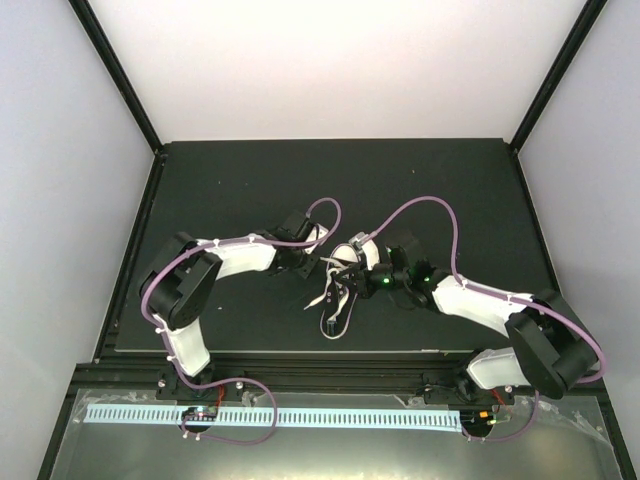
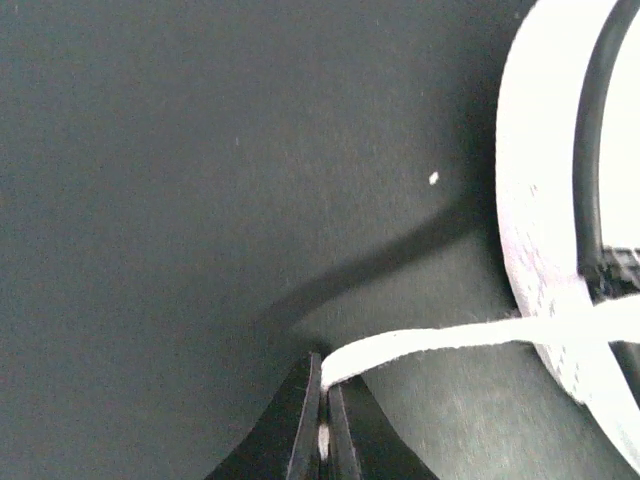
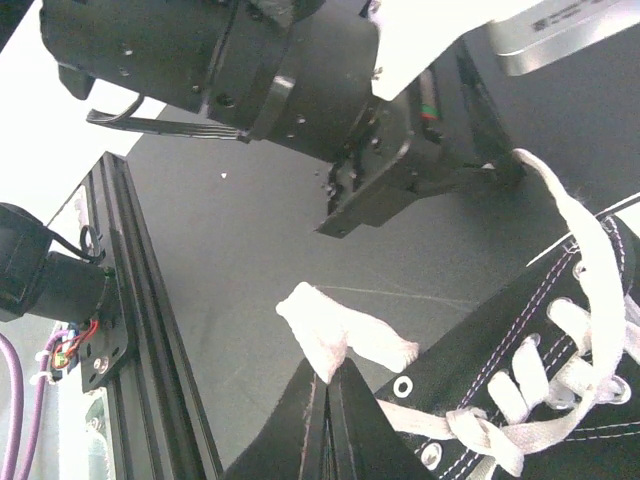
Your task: Tie the shoes
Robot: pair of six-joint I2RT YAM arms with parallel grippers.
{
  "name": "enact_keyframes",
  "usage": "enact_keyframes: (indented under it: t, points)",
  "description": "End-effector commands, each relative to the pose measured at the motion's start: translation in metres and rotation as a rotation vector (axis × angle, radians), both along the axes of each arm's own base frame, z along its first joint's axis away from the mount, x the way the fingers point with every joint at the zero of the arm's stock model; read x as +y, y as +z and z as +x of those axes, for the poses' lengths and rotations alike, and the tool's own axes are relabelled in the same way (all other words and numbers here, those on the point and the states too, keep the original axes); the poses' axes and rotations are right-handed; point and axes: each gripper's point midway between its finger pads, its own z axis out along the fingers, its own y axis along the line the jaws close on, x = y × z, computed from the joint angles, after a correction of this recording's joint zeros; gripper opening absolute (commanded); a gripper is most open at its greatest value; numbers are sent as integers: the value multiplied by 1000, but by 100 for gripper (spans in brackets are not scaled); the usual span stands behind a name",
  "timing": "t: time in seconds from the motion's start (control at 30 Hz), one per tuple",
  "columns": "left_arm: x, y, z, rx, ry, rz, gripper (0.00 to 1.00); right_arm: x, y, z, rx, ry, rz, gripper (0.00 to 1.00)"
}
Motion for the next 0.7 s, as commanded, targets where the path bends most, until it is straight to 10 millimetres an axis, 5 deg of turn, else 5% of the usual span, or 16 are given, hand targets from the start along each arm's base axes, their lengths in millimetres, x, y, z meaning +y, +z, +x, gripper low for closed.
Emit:
enact_keyframes:
  t: [0.0,0.17,0.33,0.43,0.67]
  points:
    - [6,25,-13,3,53,-59,2,0,2,4,-9,-21,1,2]
    - [16,47,-51,70,113,-173,2,-2,5,10,-18,-54,-14,2]
    - [5,52,-117,311,80,-321,2,-1,8,12,-13,-58,-9,1]
    - [-18,68,-159,436,-7,-407,2,-1,8,13,-14,-64,-11,2]
    - [-101,151,-219,566,-239,-720,4,0,9,14,-10,-66,-6,2]
